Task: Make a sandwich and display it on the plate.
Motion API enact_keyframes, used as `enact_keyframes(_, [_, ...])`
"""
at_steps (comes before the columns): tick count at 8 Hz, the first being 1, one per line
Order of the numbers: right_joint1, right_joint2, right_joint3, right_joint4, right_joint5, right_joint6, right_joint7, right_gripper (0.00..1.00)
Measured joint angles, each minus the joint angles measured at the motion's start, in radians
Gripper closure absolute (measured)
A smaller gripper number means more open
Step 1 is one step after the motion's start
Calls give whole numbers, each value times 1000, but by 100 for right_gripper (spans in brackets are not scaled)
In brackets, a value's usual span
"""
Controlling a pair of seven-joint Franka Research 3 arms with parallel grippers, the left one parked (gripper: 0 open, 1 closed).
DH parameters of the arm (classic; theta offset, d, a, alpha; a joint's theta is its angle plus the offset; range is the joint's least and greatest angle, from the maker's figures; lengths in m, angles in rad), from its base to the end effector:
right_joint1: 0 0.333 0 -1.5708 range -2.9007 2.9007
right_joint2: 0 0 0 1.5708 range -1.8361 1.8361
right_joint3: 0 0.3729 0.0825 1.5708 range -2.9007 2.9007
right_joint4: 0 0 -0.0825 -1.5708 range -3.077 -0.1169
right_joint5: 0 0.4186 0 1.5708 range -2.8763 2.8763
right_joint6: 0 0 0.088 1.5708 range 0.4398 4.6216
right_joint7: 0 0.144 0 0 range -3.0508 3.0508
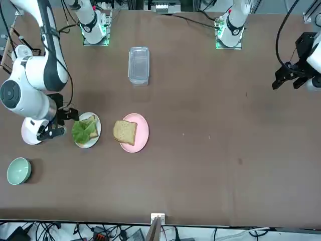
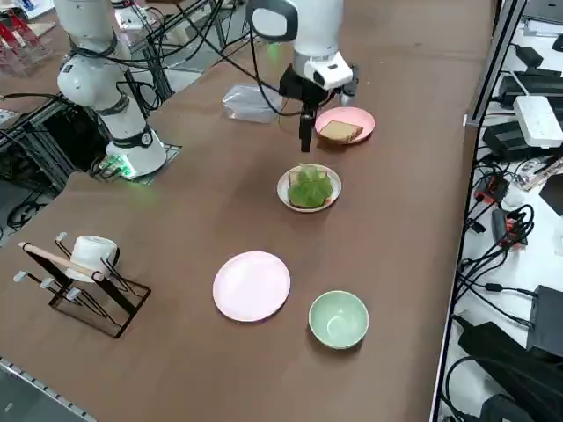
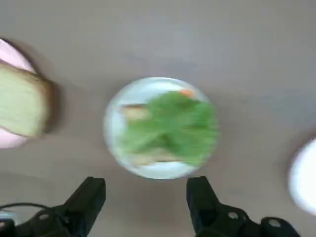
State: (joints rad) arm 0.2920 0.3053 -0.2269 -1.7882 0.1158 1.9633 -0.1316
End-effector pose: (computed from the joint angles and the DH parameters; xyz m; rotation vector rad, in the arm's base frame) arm 0.6603 0.0643 0.3767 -3.0872 -0.2349 0.1857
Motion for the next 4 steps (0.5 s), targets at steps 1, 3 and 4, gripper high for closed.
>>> enact_keyframes(1, [33,6,2,-1,114,-2,46,0])
enact_keyframes(3, [77,32,3,-15,268,44,81,3])
enact_keyframes(4, [114,42,4,-43,305,124,155,9])
